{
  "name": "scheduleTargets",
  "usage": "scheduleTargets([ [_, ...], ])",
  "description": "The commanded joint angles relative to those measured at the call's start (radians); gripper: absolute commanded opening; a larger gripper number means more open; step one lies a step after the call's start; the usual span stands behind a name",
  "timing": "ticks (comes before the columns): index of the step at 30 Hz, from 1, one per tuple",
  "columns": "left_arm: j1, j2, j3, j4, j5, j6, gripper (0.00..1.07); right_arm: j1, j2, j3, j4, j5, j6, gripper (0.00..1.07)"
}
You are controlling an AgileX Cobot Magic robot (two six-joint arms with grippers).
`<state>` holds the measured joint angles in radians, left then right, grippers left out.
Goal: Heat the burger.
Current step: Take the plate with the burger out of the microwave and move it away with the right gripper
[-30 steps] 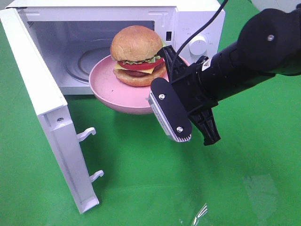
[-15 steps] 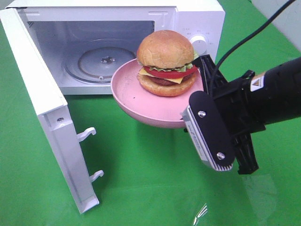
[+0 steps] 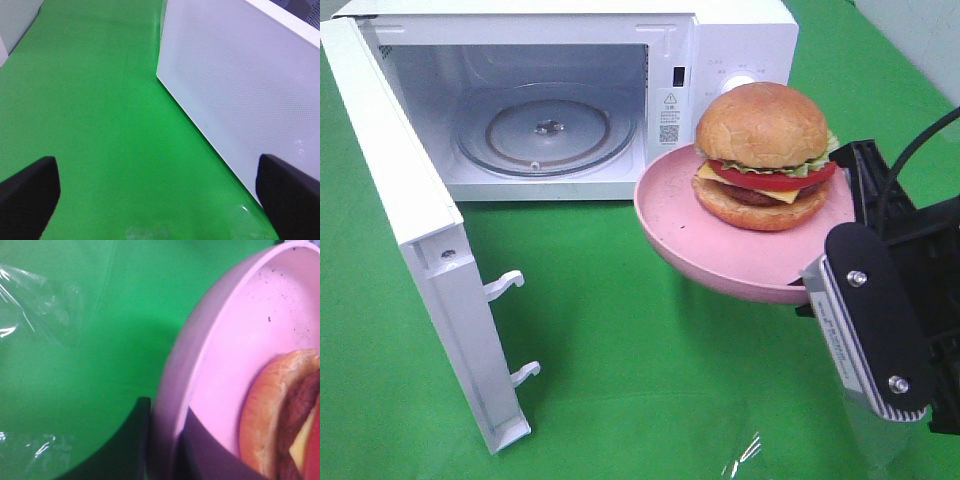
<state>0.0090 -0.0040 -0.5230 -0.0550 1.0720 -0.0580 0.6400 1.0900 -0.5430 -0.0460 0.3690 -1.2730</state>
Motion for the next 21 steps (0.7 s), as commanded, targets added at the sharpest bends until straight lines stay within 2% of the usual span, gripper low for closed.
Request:
scheduleTargets([
  [1,0.002,-0.005,0.003,-0.002,-0.008,-0.002,0.99,-0.006,-0.062,-0.004,-0.111,0.013,0.169,0.0],
  [6,0.002,-0.005,0.003,-0.002,-0.008,-0.002,0.99,-0.006,-0.114,-0.004,-0.273,0.136,0.502,0.0],
  [8,0.002,-0.005,0.003,-0.002,-0.008,-0.002,0.99,-0.006,-0.117,-0.004,-0.303,0.153,0.55,0.0],
  [9,0.002,-0.005,0.003,-0.002,-0.008,-0.002,0.99,-0.006,-0.122,-0.004,-0.362,0.186,0.669,0.0],
  [10,0.002,-0.005,0.003,-0.002,-0.008,-0.002,0.99,-0.006,-0.122,-0.004,-0.362,0.186,0.669,0.0],
  [11,0.002,-0.005,0.003,-0.002,-0.008,-0.002,0.99,-0.006,-0.122,-0.004,-0.434,0.214,0.78,0.0],
  [13,0.002,-0.005,0.003,-0.002,-0.008,-0.002,0.99,-0.006,-0.122,-0.004,-0.461,0.225,0.822,0.0],
  [14,0.002,-0.005,0.003,-0.002,-0.008,-0.002,0.99,-0.006,-0.122,-0.004,-0.52,0.238,0.925,0.0],
  [21,0.002,-0.005,0.003,-0.002,-0.008,-0.002,0.99,-0.006,-0.122,-0.004,-0.633,0.312,1.129,0.0],
])
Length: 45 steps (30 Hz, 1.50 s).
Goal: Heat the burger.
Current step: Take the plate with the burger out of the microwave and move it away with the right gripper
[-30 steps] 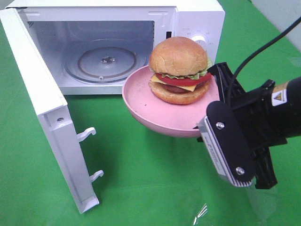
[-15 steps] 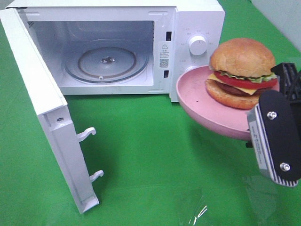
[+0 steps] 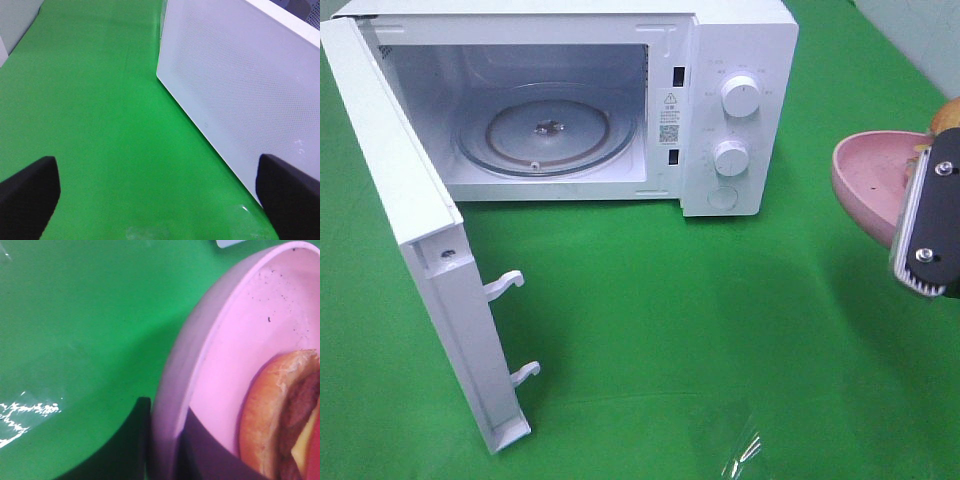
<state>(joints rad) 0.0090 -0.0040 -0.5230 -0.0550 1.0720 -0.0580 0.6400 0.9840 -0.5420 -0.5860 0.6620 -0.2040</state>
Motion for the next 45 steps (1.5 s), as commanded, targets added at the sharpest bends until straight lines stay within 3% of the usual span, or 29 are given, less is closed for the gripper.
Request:
scheduleTargets([
  [1,0.002,-0.005,0.003,-0.002,-0.008,-0.002,0.99,-0.006,-0.016,-0.005,-0.093,0.019,0.06,0.0],
  [10,0.002,-0.005,0.003,-0.002,-0.008,-0.002,0.99,-0.006,-0.007,0.0,-0.12,0.07,0.214,0.0],
  [14,0.002,-0.005,0.003,-0.002,-0.008,-0.002,0.99,-0.006,0.054,0.05,-0.247,0.09,0.427,0.0],
  [19,0.002,-0.005,0.003,-0.002,-0.008,-0.002,0.99,-0.006,0.087,0.05,-0.292,0.087,0.558,0.0],
  [21,0.002,-0.005,0.003,-0.002,-0.008,-0.002,0.99,-0.006,0.16,0.05,-0.333,0.107,0.75,0.0],
  [28,0.002,-0.005,0.003,-0.002,-0.008,-0.002,0.99,-0.006,0.29,0.05,-0.368,0.157,0.955,0.0],
  [30,0.002,-0.005,0.003,-0.002,-0.008,-0.002,0.99,-0.006,0.388,0.045,-0.4,0.168,1.147,0.0],
  [39,0.002,-0.005,0.003,-0.002,-0.008,-0.002,0.99,-0.009,0.584,0.035,-0.443,0.127,1.335,0.0],
  [45,0.002,-0.005,0.003,-0.002,-0.008,-0.002,0.99,-0.012,0.738,-0.05,-0.492,0.126,1.382,0.0],
])
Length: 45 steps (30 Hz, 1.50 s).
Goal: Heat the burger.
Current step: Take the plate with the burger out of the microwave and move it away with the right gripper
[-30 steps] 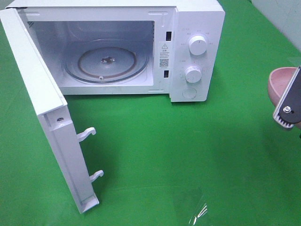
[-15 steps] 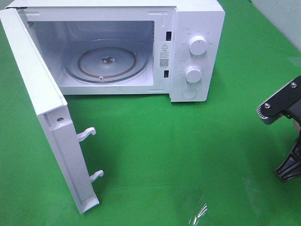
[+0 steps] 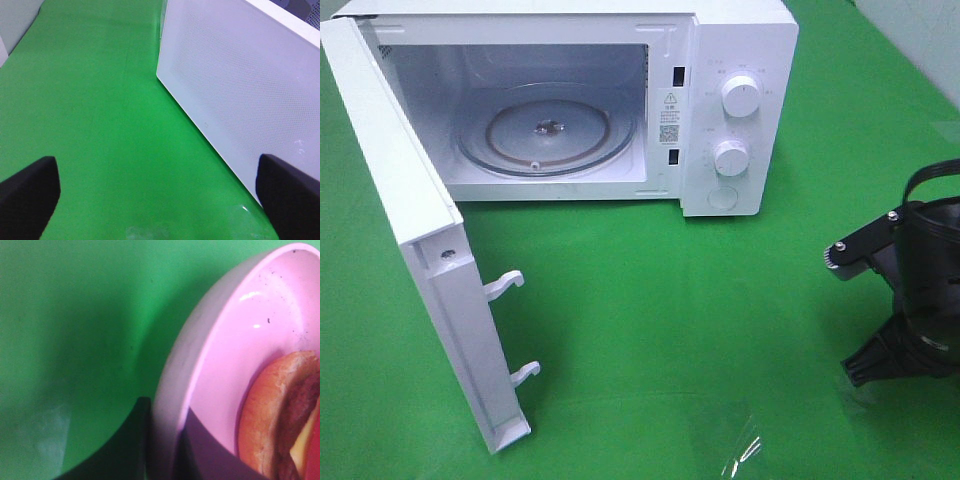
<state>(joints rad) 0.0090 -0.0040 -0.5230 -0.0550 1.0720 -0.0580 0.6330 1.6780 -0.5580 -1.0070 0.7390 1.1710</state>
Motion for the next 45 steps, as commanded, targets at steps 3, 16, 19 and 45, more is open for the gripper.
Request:
scheduleTargets([
  [3,0.002,-0.005,0.003,-0.002,-0.008,-0.002,0.99,-0.032,0.094,-0.073,-0.073,0.029,0.007,0.0],
  [16,0.002,-0.005,0.003,-0.002,-0.008,-0.002,0.99,-0.083,0.203,-0.141,-0.066,-0.027,-0.006,0.05],
  [19,0.002,-0.005,0.003,-0.002,-0.008,-0.002,0.99,-0.083,0.203,-0.141,-0.049,-0.028,-0.009,0.12],
  [45,0.002,-0.005,0.003,-0.002,-0.008,-0.002,0.99,-0.081,-0.312,-0.141,0.488,-0.106,-0.605,0.74],
])
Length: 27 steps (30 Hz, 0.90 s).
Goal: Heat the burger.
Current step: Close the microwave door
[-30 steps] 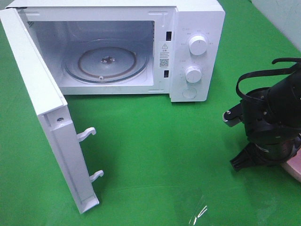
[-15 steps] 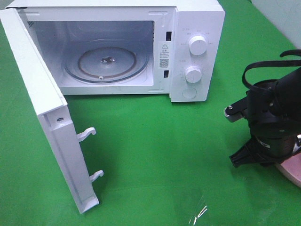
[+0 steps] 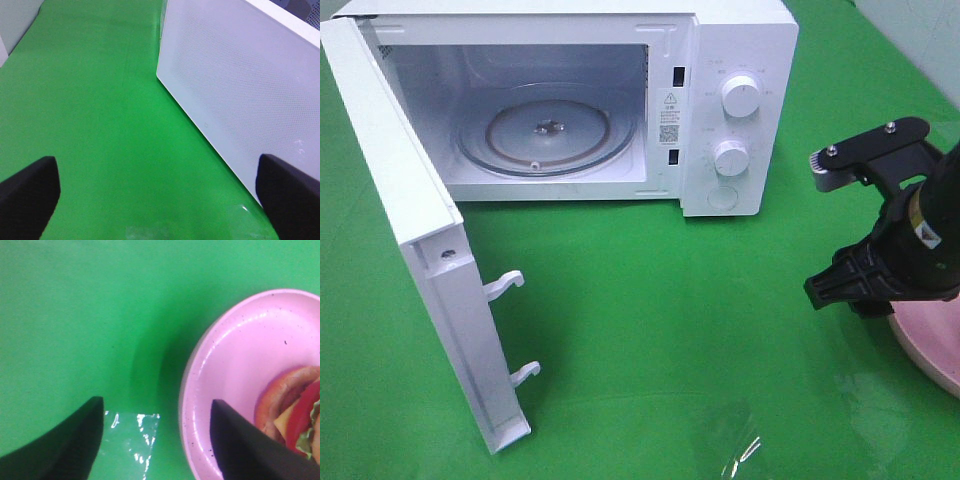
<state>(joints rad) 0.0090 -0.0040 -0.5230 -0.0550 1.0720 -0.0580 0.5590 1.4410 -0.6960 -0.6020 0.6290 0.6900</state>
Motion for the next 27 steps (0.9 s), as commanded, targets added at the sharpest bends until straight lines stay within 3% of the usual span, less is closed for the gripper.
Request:
scheduleTargets([
  [1,0.002,-0.005,0.003,-0.002,-0.008,-0.002,0.99,-0.007,-0.075,-0.003,0.083,0.004,-0.124,0.74],
  [3,0.002,-0.005,0.003,-0.002,-0.008,-0.002,0.99,-0.007,-0.197,-0.003,0.251,0.036,-0.301,0.83],
  [8,0.002,-0.005,0.003,-0.002,-0.008,-0.002,0.99,-0.007,-0.293,-0.003,0.351,0.077,-0.391,0.8],
  [12,0.002,-0.005,0.003,-0.002,-0.008,-0.002,0.99,-0.007,-0.48,-0.003,0.463,0.161,-0.506,0.76],
  [27,0.002,-0.005,0.003,-0.002,-0.008,-0.002,0.99,-0.007,-0.832,0.008,0.474,0.378,-0.537,0.76],
])
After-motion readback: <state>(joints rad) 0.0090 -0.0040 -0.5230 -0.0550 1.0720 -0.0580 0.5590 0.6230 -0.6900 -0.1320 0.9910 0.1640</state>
